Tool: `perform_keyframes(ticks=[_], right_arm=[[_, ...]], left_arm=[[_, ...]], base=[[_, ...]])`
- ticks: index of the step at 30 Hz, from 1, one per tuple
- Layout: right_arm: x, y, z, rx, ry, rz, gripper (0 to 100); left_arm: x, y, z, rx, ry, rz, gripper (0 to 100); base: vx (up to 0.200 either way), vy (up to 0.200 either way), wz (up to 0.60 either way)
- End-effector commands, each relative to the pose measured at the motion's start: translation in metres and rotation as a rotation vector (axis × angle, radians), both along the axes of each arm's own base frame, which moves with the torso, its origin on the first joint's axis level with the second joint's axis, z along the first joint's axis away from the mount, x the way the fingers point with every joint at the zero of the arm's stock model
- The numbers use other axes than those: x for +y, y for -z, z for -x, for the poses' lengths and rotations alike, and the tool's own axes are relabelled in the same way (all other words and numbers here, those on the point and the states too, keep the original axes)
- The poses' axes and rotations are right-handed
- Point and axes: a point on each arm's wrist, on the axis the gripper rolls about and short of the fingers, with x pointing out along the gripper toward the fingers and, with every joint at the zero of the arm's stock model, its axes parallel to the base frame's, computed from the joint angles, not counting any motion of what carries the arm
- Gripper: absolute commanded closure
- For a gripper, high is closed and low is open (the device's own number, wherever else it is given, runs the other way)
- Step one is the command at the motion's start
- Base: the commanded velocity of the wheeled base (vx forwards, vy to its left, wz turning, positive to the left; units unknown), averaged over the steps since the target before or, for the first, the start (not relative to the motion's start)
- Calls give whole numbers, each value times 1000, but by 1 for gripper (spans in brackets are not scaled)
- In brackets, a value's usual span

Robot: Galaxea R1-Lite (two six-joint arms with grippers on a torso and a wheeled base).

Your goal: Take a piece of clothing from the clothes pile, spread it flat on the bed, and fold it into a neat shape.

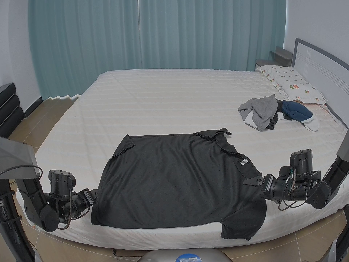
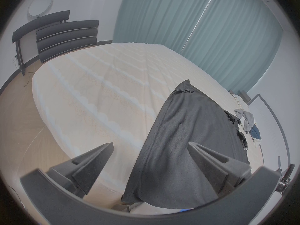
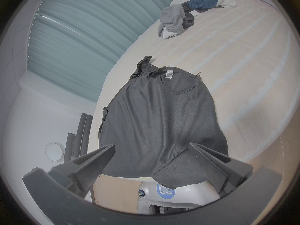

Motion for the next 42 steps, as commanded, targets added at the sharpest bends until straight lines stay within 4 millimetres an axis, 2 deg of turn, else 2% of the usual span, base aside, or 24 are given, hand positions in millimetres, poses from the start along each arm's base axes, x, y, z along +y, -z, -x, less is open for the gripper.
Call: perform_keyframes(ticks=[1,19,28,42], right_arm=[[0,0,0,1,-2,0,0],[1,3,0,10,-2,0,0],[1,4,0,14,-2,1,0],[1,3,1,13,-3,0,0]], left_arm=[[-1,0,-2,-9,0,3,0],[-1,0,-4,-19,-8,9,0],[-1,0,-4,-14,-7,7,0],[-1,0,-4,-19,-4,11,0]], base=[[200,0,0],[0,0,0],[0,200,0],[0,0,0]])
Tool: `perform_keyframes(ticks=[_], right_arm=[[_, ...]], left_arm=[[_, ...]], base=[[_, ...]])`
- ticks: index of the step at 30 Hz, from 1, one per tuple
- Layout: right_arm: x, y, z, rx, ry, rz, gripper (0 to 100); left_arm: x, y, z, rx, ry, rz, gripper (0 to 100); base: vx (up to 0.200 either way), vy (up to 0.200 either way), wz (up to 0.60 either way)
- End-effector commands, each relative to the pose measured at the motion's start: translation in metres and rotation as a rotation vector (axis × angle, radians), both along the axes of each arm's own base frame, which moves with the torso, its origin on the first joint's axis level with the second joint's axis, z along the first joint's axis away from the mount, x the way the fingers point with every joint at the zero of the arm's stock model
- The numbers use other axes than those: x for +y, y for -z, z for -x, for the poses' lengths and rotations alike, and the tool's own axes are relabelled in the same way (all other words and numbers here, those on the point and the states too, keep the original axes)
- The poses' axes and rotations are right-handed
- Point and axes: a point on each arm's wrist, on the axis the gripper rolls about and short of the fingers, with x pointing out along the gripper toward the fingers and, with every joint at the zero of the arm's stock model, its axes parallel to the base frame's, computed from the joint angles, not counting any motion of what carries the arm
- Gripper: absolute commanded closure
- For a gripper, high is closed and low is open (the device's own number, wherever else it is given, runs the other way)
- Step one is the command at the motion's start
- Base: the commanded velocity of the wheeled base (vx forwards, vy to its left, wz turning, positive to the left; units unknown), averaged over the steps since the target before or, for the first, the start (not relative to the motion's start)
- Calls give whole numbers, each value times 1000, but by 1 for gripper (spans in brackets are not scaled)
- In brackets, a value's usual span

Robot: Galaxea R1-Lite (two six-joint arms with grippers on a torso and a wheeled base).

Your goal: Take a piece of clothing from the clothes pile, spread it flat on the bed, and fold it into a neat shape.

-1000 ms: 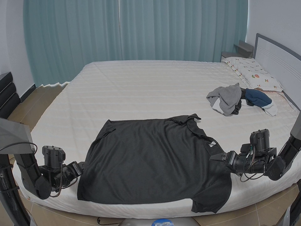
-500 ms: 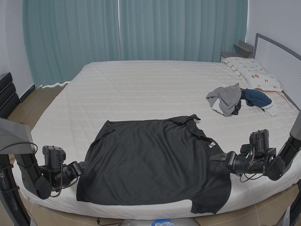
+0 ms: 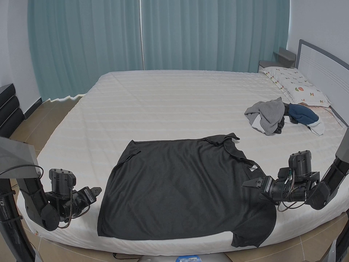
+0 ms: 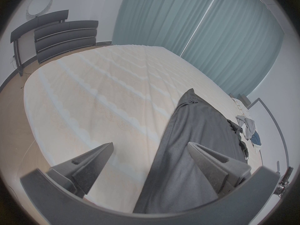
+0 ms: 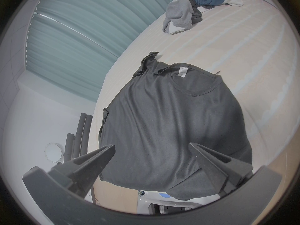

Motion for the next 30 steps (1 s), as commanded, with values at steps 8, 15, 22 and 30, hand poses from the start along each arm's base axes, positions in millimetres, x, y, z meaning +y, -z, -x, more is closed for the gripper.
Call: perform_keyframes(ticks=[8,15,22,30], right_arm=[[0,0,0,-1,2,-1,0],[-1,-2,0,-9,5,-2,0],[-1,-2,2,-8,6,-1,0],[0,-2,2,-7,1,-1,0]], left_arm=[[-1,-5,-7,-39,-34,39,0],[-8,-12,-19,-84,-11,47,0],[-15,-22,-44,-155,2,59,0],[-19,-41,-74,-163,2,60,0]], base=[[25,0,0],[143,0,0],[0,0,0],[0,0,0]])
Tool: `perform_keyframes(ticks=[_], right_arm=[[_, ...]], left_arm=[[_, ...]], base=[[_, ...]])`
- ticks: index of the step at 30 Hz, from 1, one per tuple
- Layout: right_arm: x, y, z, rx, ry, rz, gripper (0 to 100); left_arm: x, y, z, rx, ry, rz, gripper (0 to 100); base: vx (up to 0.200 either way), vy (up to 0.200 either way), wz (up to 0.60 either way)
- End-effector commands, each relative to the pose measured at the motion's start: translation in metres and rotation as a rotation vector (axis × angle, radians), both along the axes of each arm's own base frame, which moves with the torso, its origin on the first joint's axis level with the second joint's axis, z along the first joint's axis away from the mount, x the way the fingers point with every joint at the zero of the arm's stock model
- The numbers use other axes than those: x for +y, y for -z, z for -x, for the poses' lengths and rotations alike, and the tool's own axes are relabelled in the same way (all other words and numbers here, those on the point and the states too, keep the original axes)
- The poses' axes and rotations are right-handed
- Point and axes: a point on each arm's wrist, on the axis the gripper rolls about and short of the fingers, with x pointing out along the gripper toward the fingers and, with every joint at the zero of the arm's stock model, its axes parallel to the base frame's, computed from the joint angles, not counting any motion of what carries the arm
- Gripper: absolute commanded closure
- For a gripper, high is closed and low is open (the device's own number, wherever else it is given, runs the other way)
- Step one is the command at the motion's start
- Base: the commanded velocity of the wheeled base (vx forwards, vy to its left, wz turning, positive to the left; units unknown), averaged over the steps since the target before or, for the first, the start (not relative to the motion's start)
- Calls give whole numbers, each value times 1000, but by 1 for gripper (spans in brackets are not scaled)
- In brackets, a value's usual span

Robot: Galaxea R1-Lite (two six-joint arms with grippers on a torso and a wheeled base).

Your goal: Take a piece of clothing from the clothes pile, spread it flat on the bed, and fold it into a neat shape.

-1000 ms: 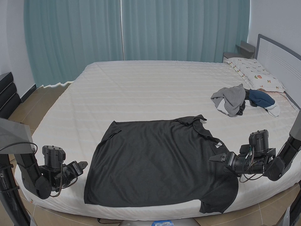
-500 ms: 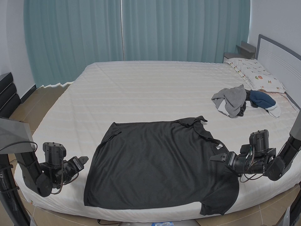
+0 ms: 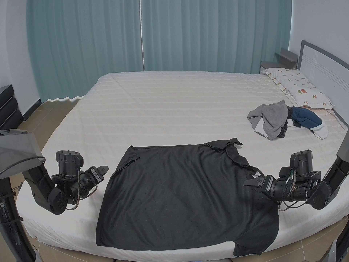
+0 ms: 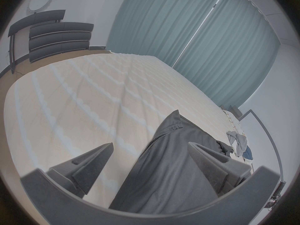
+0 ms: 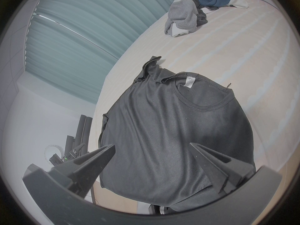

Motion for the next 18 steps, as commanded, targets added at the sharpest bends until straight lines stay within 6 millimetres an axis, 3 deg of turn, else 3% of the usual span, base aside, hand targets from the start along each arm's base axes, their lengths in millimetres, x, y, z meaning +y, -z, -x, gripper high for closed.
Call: perform_keyframes(ticks=[1,7,18], right_arm=[[-1,1,1,3,1,0,0],[0,4,0,13,-1,3,0],[0,8,0,29,-2,8,0]], left_arm=[[-4,-19,-23,-34,2,5,0],[-12,-34,-52,-52,14,12,0],[-48,-16,-101,-36,116,53,0]], base=[[0,0,0],[0,0,0],[0,0,0]])
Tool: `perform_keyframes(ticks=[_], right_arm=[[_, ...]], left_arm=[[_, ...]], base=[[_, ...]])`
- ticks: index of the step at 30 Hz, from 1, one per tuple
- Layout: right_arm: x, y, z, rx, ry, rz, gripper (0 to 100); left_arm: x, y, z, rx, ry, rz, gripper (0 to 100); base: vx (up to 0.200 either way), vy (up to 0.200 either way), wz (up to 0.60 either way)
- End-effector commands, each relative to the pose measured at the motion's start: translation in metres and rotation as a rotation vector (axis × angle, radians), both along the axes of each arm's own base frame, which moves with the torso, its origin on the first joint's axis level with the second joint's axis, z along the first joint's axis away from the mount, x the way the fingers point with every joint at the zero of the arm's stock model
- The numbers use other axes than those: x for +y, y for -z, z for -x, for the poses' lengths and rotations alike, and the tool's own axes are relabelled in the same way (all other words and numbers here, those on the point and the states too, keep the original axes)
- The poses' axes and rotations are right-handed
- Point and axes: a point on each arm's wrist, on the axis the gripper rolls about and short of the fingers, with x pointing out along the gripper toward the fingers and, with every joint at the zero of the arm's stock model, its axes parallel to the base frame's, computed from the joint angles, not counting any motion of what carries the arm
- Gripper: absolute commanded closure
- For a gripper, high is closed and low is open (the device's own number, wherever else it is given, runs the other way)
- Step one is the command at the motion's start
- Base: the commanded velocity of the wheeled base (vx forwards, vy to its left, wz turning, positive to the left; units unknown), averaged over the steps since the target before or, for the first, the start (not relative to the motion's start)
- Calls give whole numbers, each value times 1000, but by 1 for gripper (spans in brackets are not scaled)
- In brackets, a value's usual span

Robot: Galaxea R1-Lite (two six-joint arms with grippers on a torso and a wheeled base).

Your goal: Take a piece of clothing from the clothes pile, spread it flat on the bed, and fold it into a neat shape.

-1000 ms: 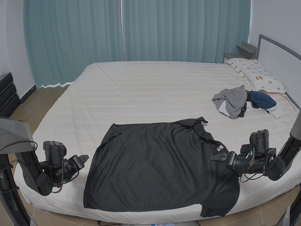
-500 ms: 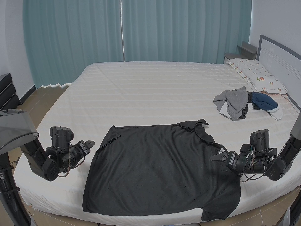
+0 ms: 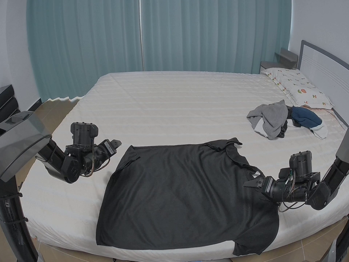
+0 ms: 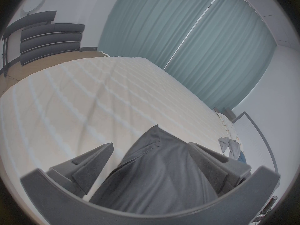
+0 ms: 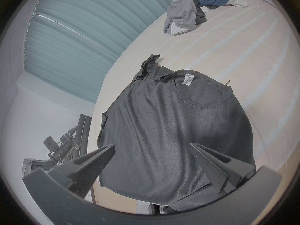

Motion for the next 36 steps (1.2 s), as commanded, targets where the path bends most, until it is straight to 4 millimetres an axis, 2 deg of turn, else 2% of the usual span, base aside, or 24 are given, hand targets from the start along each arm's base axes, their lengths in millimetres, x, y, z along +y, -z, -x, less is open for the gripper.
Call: perform_keyframes(ticks=[1,9,20,24,30,31,33,34,36], right_arm=[[1,5,-1,16,-2,4,0],[4,8,1,25,-14,13,0],[5,9,1,30,-17,13,0],[5,9,1,30,-17,13,0],[5,9,1,32,-17,13,0],[5,10,1,33,-18,14,0],[5,10,1,33,-18,14,0],[5,10,1,33,-18,14,0],[5,10,1,33,-18,14,0]], left_arm=[[-19,20,-23,34,49,17,0],[-45,39,-52,95,66,89,0],[-69,64,-61,148,110,80,0],[-72,74,-70,160,111,76,0],[-73,78,-76,180,106,70,0],[-68,82,-86,162,87,72,0],[-68,82,-87,160,86,72,0],[-57,84,-97,142,57,75,0],[-50,86,-103,130,45,74,0]], base=[[0,0,0],[0,0,0],[0,0,0],[0,0,0],[0,0,0],[0,0,0],[0,0,0],[0,0,0],[0,0,0]])
